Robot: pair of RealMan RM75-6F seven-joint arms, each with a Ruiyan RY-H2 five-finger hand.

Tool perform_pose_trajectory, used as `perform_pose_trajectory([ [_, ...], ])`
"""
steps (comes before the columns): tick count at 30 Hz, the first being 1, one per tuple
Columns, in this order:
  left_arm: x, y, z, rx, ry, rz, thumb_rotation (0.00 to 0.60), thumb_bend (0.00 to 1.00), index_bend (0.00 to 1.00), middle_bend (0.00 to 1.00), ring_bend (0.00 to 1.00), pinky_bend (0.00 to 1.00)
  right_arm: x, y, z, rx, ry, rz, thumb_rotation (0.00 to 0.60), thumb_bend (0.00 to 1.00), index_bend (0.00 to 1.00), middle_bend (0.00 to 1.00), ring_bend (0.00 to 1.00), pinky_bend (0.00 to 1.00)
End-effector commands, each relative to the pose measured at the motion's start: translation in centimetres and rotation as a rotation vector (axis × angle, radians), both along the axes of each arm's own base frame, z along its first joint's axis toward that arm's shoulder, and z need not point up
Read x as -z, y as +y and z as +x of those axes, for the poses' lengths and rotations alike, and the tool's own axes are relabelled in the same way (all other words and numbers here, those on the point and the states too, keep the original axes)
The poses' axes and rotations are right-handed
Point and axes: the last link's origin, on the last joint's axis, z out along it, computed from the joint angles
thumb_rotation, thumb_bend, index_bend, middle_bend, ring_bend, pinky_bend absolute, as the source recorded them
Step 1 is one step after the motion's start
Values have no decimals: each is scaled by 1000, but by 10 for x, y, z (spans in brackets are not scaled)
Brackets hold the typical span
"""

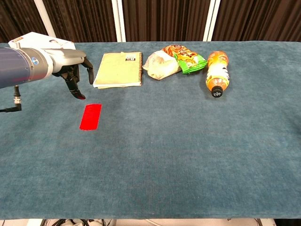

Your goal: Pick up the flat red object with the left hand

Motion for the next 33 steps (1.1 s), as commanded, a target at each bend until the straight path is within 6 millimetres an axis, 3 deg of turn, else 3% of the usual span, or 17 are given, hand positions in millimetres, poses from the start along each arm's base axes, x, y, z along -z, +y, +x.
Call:
perform_pose_trajectory([
  [1, 2, -1, 1, 17, 12, -1, 600, 210, 399, 1000, 1000, 1000, 0, 0, 0, -1, -1, -1, 600, 207, 165, 92, 142, 121],
  [10, 0, -5, -1, 13, 6, 4, 600, 209, 420, 1000, 1000, 1000, 0, 1, 1, -9, 0, 3, 600, 206, 165, 92, 142, 121],
  [16, 5, 4, -3, -19, -42, 7, 600, 216, 441, 1000, 1000, 1000, 0, 1, 1, -5, 2, 5, 600, 205, 166, 92, 142, 121],
  [26, 18, 5, -1, -6, -32, -18, 600, 394, 458, 1000, 1000, 1000, 0, 2, 1, -8, -7, 7, 600, 207, 165, 92, 142, 121],
  [33, 33, 5, 1, -12, -13, -40, 600, 416, 458, 1000, 1000, 1000, 0, 2, 1, -7, -15, 11, 600, 206, 165, 92, 142, 121],
])
